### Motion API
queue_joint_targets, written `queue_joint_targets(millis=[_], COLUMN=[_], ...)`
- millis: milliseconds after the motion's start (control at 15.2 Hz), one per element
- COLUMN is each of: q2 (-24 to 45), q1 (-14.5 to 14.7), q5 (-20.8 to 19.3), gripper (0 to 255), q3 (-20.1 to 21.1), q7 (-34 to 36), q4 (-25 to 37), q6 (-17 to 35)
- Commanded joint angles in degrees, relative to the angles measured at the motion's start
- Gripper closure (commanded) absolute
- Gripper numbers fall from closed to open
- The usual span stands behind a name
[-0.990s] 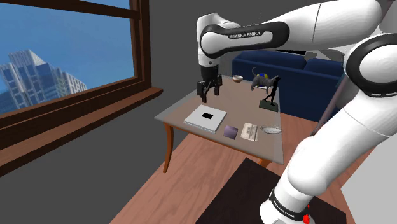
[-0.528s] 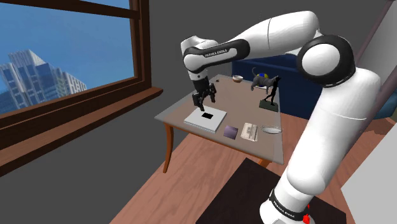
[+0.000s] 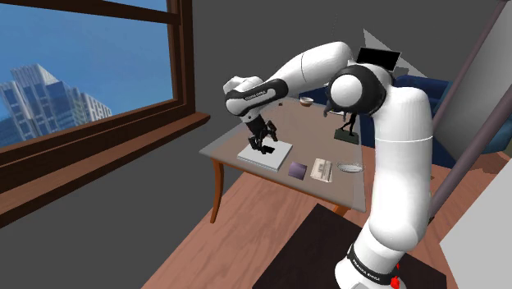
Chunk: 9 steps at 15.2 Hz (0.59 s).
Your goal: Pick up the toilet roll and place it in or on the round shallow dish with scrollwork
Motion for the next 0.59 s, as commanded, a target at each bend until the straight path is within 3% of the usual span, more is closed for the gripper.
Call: queue_joint_targets(millis=[0, 528], q2=[4.6, 23.8], q1=[-0.1, -1.2], q5=[-1.7, -7.7], gripper=[0, 0], q3=[-0.8, -4.9], q7=[-0.4, -3.5], q4=[3.3, 17.9], q6=[-1.9, -9.0])
